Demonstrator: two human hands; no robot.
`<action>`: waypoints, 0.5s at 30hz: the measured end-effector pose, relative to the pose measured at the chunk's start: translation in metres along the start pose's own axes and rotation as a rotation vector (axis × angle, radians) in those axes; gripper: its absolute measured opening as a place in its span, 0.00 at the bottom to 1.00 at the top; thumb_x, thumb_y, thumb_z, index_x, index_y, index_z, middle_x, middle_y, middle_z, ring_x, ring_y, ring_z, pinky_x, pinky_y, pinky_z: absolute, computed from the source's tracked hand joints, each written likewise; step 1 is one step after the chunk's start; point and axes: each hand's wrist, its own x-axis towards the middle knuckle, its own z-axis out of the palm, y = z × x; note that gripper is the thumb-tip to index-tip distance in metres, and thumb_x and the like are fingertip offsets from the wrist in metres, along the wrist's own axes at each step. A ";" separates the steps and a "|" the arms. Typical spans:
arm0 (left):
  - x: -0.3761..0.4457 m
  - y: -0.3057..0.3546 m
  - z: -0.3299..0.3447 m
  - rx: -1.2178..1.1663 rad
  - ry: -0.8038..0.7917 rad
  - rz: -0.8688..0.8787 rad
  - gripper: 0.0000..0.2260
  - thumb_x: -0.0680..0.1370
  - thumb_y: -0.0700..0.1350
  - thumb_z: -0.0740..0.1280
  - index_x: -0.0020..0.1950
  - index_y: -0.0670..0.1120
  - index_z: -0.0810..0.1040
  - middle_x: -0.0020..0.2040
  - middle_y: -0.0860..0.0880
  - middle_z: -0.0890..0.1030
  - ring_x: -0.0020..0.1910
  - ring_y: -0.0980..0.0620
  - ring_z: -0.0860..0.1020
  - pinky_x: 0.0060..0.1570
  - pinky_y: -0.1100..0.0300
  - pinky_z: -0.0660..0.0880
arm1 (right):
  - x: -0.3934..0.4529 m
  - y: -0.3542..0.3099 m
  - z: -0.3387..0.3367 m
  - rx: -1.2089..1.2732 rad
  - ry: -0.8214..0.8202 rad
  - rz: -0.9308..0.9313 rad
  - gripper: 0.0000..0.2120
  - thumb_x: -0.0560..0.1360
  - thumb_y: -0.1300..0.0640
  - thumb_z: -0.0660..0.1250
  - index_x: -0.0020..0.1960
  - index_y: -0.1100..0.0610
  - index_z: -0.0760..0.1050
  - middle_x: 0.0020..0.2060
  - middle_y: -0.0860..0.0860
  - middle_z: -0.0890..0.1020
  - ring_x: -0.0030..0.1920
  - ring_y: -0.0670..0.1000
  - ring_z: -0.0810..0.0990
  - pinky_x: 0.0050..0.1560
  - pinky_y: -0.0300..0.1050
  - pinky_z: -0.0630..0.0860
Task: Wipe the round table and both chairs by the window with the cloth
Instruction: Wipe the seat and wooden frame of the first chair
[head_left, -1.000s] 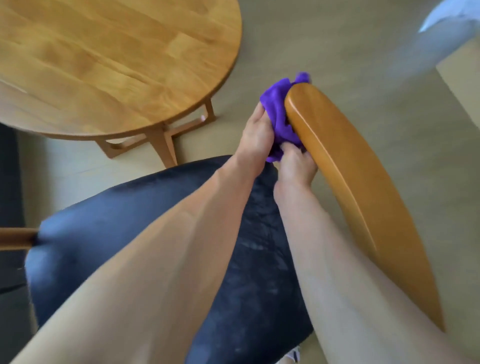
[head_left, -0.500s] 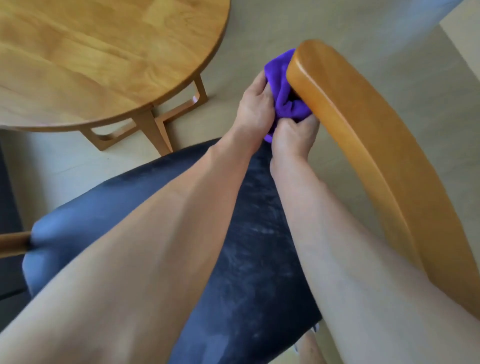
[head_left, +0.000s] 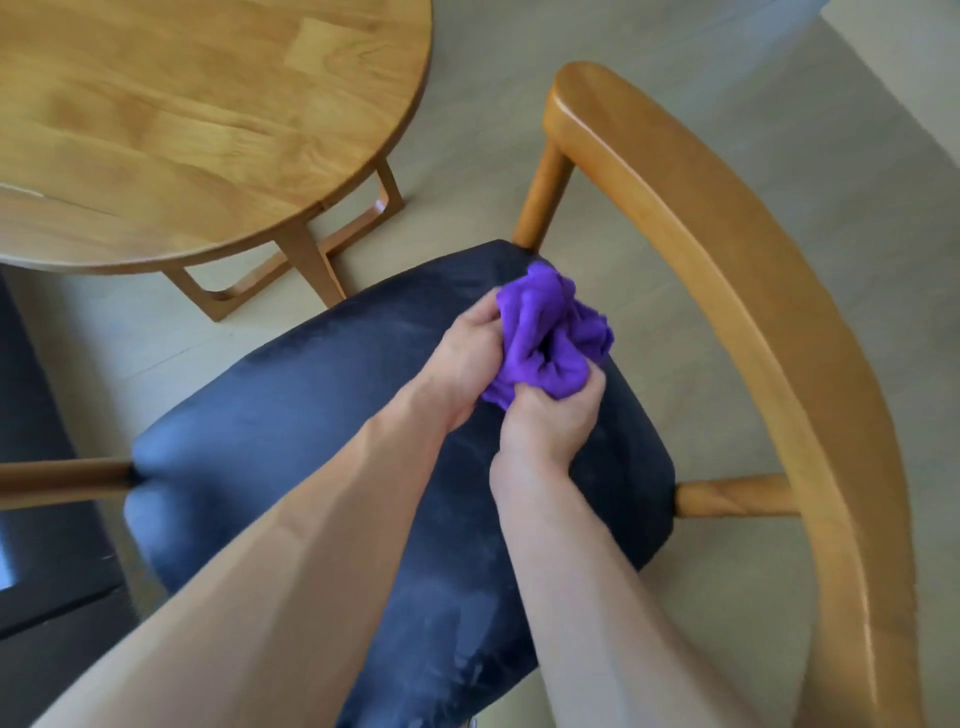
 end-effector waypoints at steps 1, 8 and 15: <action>-0.011 -0.005 0.004 0.026 -0.018 -0.037 0.15 0.76 0.50 0.64 0.59 0.46 0.81 0.34 0.54 0.82 0.25 0.61 0.77 0.22 0.70 0.69 | -0.007 0.003 -0.012 -0.003 0.023 0.024 0.17 0.68 0.62 0.73 0.49 0.43 0.75 0.49 0.44 0.83 0.50 0.47 0.82 0.53 0.53 0.81; -0.071 -0.016 0.049 0.007 -0.047 -0.011 0.12 0.80 0.50 0.64 0.60 0.55 0.82 0.50 0.49 0.86 0.41 0.49 0.84 0.37 0.57 0.78 | -0.029 -0.016 -0.074 -0.048 -0.034 -0.021 0.16 0.69 0.61 0.73 0.49 0.43 0.75 0.46 0.43 0.83 0.47 0.43 0.82 0.50 0.53 0.82; -0.140 0.030 0.111 -0.184 0.149 0.402 0.15 0.78 0.50 0.67 0.64 0.51 0.79 0.59 0.48 0.83 0.59 0.49 0.82 0.55 0.53 0.79 | -0.050 -0.113 -0.142 -0.020 -0.386 -0.561 0.20 0.68 0.71 0.71 0.55 0.54 0.77 0.52 0.43 0.82 0.55 0.43 0.80 0.56 0.41 0.77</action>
